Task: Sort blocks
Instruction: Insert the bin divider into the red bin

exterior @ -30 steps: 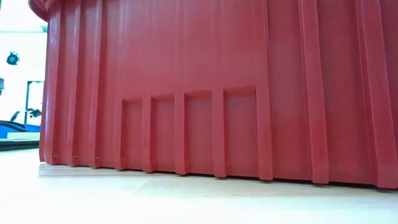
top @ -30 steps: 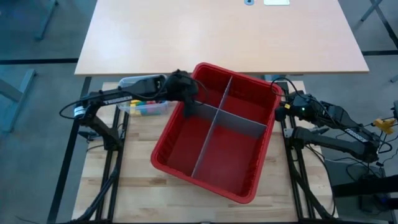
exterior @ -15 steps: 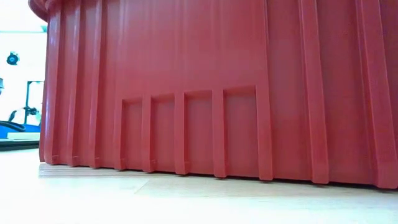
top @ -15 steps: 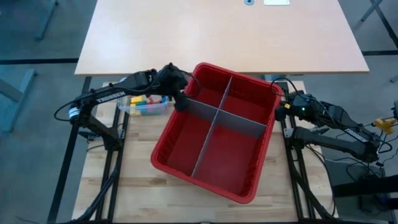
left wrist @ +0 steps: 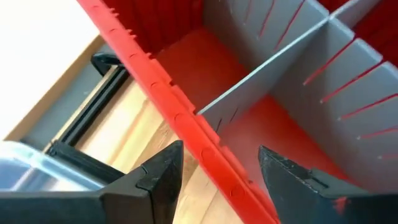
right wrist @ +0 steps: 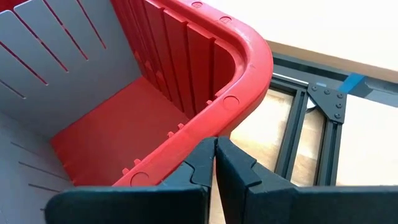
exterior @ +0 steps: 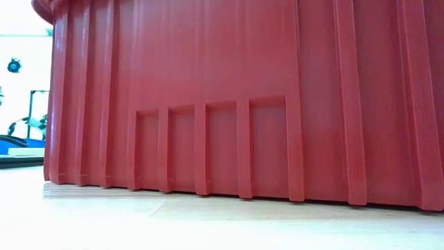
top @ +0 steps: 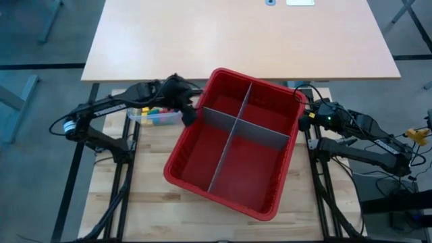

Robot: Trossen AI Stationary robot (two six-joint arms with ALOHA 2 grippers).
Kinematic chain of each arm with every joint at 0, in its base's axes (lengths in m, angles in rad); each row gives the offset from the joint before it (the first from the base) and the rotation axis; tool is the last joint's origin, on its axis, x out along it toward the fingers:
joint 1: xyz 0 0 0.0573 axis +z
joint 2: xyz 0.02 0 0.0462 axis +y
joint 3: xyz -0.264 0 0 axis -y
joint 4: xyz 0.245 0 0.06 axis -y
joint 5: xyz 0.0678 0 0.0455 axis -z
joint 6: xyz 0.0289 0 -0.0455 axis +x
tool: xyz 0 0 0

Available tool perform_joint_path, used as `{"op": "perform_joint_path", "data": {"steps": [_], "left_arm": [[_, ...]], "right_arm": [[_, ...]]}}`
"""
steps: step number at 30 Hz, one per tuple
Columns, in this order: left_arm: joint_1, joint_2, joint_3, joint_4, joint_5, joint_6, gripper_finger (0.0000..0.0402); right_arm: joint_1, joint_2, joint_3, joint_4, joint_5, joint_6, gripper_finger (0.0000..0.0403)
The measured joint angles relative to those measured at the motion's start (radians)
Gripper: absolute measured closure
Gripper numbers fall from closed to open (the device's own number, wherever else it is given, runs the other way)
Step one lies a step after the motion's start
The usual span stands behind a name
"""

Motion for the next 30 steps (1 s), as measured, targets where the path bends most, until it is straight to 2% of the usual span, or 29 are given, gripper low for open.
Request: {"op": "perform_joint_path", "data": {"steps": [5,9,11,17,24,30], "left_arm": [[0.0,-0.196,-0.204,0.182,0.036,-0.166,0.0225],[-0.011,-0.287,-0.316,0.183,0.141,-0.288,0.0229],[-0.03,-0.309,-0.349,0.181,0.16,-0.327,0.0231],[-0.043,-0.32,-0.392,0.178,0.167,-0.363,0.0232],[-0.046,-0.287,-0.445,0.214,0.331,-0.407,0.0235],[-0.046,-0.248,-0.449,0.325,0.397,-0.415,0.0251]], "right_arm": [[0.0,0.0,0.0,0.0,0.0,-0.003,0.0403],[0.0,0.0,0.0,0.005,0.0,-0.022,0.0403],[0.0,0.0,0.0,0.006,0.0,-0.024,0.0403],[0.0,-0.001,0.0,0.012,0.001,-0.024,0.0403],[0.0,-0.001,0.0,0.029,0.003,-0.024,0.0403],[-0.001,-0.001,0.0,0.039,0.01,-0.021,0.0403]]}}
